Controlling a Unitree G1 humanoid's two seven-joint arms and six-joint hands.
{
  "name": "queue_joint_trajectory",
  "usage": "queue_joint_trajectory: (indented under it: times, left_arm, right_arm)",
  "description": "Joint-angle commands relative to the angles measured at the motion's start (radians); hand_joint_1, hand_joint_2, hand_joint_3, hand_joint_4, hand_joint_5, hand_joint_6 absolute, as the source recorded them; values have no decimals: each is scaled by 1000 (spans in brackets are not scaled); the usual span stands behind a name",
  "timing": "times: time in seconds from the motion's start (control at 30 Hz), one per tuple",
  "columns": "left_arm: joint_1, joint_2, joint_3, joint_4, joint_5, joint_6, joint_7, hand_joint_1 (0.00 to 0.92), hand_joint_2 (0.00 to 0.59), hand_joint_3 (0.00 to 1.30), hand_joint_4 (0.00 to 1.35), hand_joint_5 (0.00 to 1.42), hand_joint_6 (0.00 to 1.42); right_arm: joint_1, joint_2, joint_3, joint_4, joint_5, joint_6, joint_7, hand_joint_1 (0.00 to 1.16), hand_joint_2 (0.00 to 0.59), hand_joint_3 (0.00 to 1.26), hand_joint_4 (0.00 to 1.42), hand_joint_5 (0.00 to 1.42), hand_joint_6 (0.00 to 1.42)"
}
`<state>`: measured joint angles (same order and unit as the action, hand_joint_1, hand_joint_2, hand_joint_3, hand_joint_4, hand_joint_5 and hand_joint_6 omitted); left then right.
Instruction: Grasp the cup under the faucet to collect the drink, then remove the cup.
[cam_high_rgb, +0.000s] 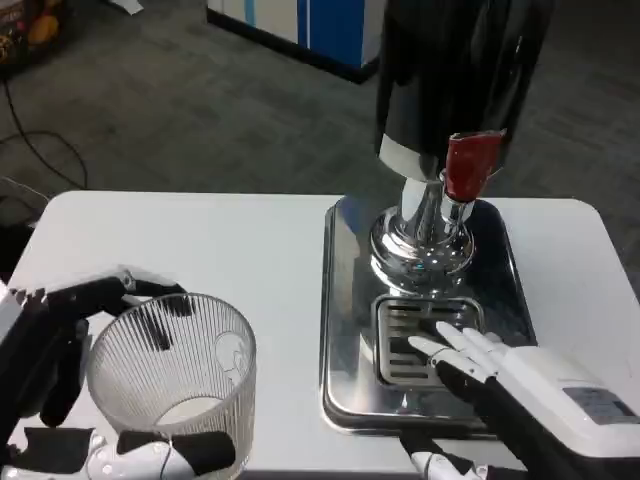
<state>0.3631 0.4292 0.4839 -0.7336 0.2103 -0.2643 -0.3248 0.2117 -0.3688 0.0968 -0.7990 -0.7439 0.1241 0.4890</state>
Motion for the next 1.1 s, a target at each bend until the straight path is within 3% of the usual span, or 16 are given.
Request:
queue_joint_trajectory:
  times: [0.03,0.33,0.67,1.1]
  left_arm:
    - [-16,0,-6,5,10,-1,15,472,3,1076,1148,1324,1424]
    - [-76,5,-6,68,43,3,31,472,1,1076,1148,1324,1424]
    - [-170,29,-18,154,92,15,45,472,1,1076,1148,1324,1424]
    - [-367,77,-119,345,187,28,100,472,1,1076,1148,1324,1424]
  right_arm:
    - [13,-3,-15,-19,14,-10,-12,360,479,132,2,1,0]
    - [11,4,-33,-17,35,2,-14,364,479,136,10,3,0]
    - [44,-10,-95,-19,81,-9,-18,367,479,141,20,10,0]
    - [78,-21,-175,-12,146,-16,-29,369,479,146,31,14,0]
